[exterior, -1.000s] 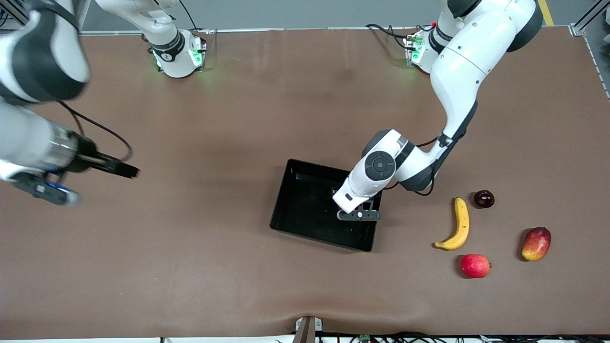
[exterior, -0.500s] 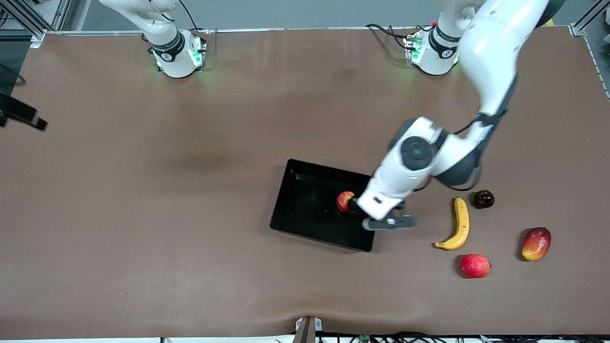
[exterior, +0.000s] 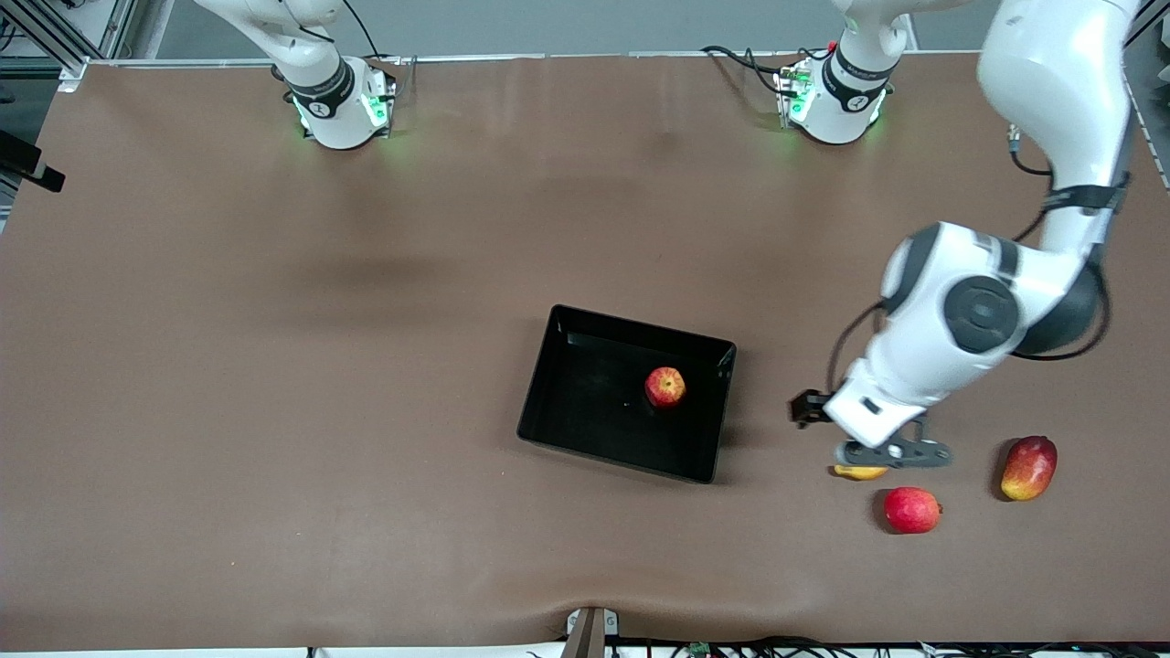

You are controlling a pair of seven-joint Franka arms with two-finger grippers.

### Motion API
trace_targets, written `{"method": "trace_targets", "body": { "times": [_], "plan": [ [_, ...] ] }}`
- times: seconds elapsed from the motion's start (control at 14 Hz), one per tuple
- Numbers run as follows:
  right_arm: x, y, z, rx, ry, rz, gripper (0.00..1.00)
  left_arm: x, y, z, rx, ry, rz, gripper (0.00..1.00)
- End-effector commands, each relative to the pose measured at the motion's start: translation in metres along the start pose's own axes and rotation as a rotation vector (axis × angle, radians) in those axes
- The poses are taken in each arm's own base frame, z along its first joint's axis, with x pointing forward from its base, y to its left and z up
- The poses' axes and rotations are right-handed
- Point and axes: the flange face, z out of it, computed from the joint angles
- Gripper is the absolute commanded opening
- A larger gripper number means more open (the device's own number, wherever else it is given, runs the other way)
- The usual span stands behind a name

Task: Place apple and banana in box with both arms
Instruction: 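Move the left gripper to the banana while the right gripper returns to rest, then grasp the yellow banana with the left gripper and lift it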

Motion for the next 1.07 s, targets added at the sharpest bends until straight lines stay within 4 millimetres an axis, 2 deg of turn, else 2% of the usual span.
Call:
{"method": "trace_targets", "body": {
  "times": [0.0, 0.14, 0.21, 0.36, 0.57, 0.64, 0.79, 0.93, 1.0],
  "plan": [
    [-0.009, -0.021, -0.003, -0.037, 0.009, -0.039, 1.00, -0.007, -0.071, 0.038, -0.008, -0.039, 0.099, 1.00],
    [-0.008, -0.020, -0.002, -0.040, 0.010, -0.038, 1.00, -0.015, -0.108, 0.071, 0.007, 0.001, 0.170, 1.00],
    [-0.009, -0.025, -0.003, -0.040, 0.009, -0.046, 1.00, -0.017, -0.117, 0.087, 0.013, 0.001, 0.185, 1.00],
    [-0.010, -0.047, -0.003, -0.048, 0.015, -0.087, 1.00, -0.020, -0.121, 0.114, 0.031, -0.019, 0.214, 1.00],
    [-0.009, -0.062, -0.001, -0.072, 0.013, -0.119, 1.00, -0.026, -0.118, 0.150, 0.004, -0.048, 0.219, 1.00],
    [-0.010, -0.068, -0.001, -0.084, 0.014, -0.130, 1.00, -0.028, -0.118, 0.159, 0.010, -0.054, 0.233, 0.92],
    [-0.010, -0.073, -0.002, -0.099, 0.018, -0.139, 1.00, -0.031, -0.119, 0.172, 0.016, -0.069, 0.245, 0.69],
    [-0.009, -0.072, -0.003, -0.130, 0.025, -0.139, 1.00, -0.033, -0.119, 0.182, 0.024, -0.079, 0.260, 0.58],
    [-0.008, -0.071, -0.003, -0.132, 0.025, -0.137, 1.00, -0.033, -0.118, 0.184, 0.022, -0.075, 0.261, 0.48]
  ]
}}
